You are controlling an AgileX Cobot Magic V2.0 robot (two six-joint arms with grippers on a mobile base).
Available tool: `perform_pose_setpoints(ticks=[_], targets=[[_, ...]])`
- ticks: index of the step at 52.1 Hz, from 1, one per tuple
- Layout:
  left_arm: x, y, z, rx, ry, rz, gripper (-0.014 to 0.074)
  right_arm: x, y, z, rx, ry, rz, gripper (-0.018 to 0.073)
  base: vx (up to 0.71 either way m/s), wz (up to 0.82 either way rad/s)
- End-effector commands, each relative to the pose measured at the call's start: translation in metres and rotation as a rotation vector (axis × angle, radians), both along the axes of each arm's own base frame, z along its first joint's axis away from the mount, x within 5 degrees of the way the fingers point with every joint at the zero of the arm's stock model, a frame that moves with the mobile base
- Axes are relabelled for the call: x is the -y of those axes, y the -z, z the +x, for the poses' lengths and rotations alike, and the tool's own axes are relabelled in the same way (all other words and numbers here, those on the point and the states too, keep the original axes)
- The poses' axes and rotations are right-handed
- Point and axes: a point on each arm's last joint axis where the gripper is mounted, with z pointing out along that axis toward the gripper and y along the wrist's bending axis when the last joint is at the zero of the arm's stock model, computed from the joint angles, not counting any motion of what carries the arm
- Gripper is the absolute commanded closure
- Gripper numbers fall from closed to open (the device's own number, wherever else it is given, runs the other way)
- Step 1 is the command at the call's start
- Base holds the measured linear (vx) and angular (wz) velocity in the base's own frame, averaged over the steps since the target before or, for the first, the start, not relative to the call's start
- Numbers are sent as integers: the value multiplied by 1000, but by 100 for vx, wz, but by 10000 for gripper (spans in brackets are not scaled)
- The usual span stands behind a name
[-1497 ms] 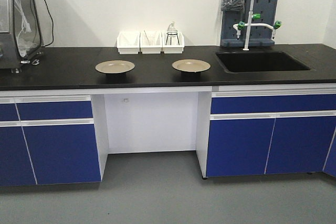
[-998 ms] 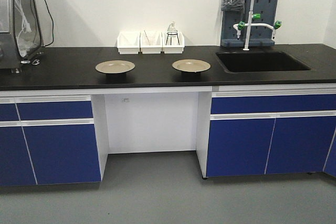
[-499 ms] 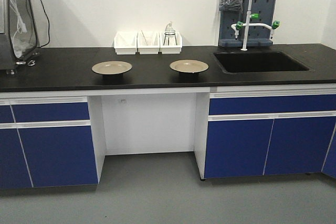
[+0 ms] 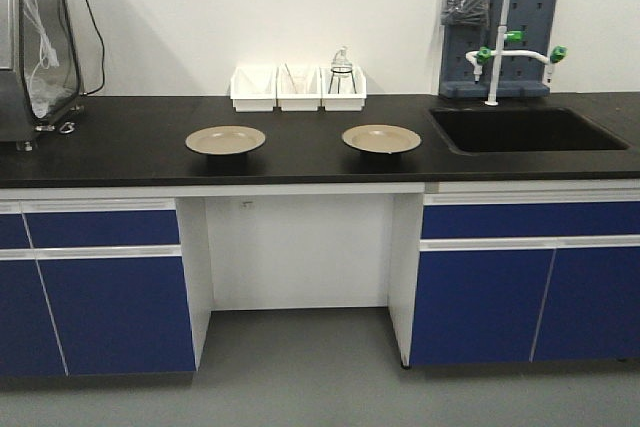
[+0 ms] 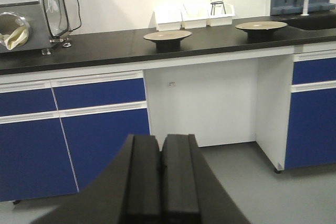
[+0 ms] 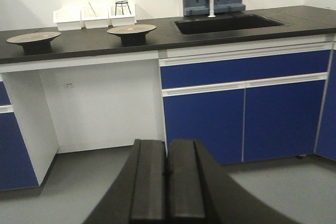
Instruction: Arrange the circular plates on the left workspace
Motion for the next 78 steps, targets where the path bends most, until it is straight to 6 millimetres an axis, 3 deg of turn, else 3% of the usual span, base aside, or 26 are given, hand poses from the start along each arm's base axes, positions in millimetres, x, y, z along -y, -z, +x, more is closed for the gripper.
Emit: perform_pose_setpoints(ticks=[1,78], targets=[[-1,-1,0,74,-15,-16,603,-1,-1,0,72,-6,-14,560,32,11],[-1,-1,0,74,-15,-16,603,-1,-1,0,72,-6,-14,560,45,0]])
